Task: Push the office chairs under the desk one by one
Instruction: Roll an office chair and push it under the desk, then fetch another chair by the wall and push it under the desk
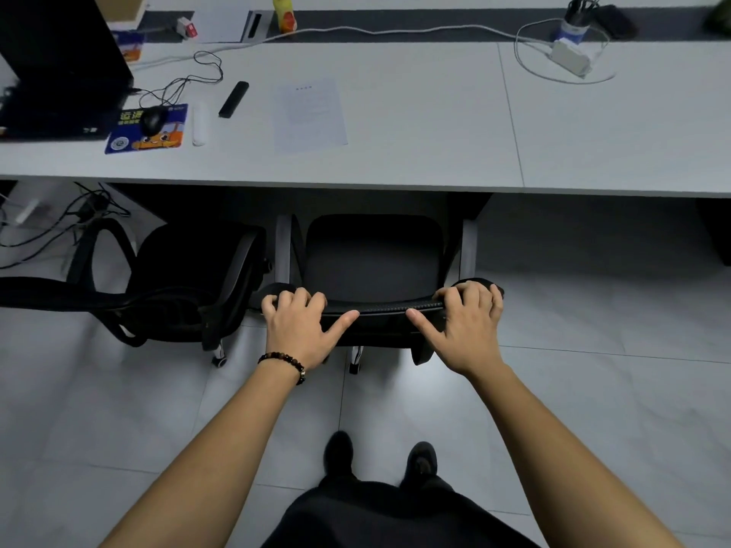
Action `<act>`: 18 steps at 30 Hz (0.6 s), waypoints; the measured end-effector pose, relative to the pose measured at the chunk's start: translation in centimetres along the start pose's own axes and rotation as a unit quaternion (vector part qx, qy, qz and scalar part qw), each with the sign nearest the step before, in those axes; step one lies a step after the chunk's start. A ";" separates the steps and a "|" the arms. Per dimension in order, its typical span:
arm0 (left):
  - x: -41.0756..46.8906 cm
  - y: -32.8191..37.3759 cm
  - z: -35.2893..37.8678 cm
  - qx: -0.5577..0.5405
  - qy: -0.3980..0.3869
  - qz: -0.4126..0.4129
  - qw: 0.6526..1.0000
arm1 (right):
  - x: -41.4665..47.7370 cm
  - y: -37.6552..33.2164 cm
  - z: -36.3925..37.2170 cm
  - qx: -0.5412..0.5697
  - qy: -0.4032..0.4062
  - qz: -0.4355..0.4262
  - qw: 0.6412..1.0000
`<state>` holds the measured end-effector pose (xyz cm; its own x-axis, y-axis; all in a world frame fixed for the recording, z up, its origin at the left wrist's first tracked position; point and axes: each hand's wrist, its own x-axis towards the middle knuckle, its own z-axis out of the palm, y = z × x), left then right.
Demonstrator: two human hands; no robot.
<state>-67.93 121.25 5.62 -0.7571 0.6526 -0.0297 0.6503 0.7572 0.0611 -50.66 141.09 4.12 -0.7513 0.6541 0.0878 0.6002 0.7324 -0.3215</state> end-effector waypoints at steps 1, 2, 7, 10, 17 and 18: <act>-0.1 0.0 -0.1 -0.002 0.003 0.000 1.000 | -0.1 -0.1 -0.1 0.001 -0.001 0.000 1.000; -0.1 0.0 -0.2 -0.006 0.008 0.000 1.000 | -0.1 -0.2 -0.2 0.002 -0.005 0.001 1.000; 0.0 -0.8 -0.4 -0.048 0.000 0.026 0.999 | 0.1 -0.8 -1.6 0.012 -0.053 0.013 0.998; 0.5 -1.0 -1.3 -0.121 0.019 0.041 0.992 | -0.4 -1.3 -2.3 0.044 -0.052 0.038 0.997; -4.3 -1.9 -3.2 -0.407 -0.003 0.072 0.911 | -12.6 -5.5 -3.3 0.212 0.034 0.278 0.936; -5.3 -2.2 -2.7 -0.432 -0.054 0.082 0.896 | -15.4 -6.2 -2.7 0.220 0.039 0.320 0.920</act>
<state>-65.51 116.09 8.37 -0.6150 0.7874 -0.0424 0.4262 0.3772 0.8222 -42.09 126.95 7.30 -0.2494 0.9495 -0.1904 0.7303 0.0553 -0.6809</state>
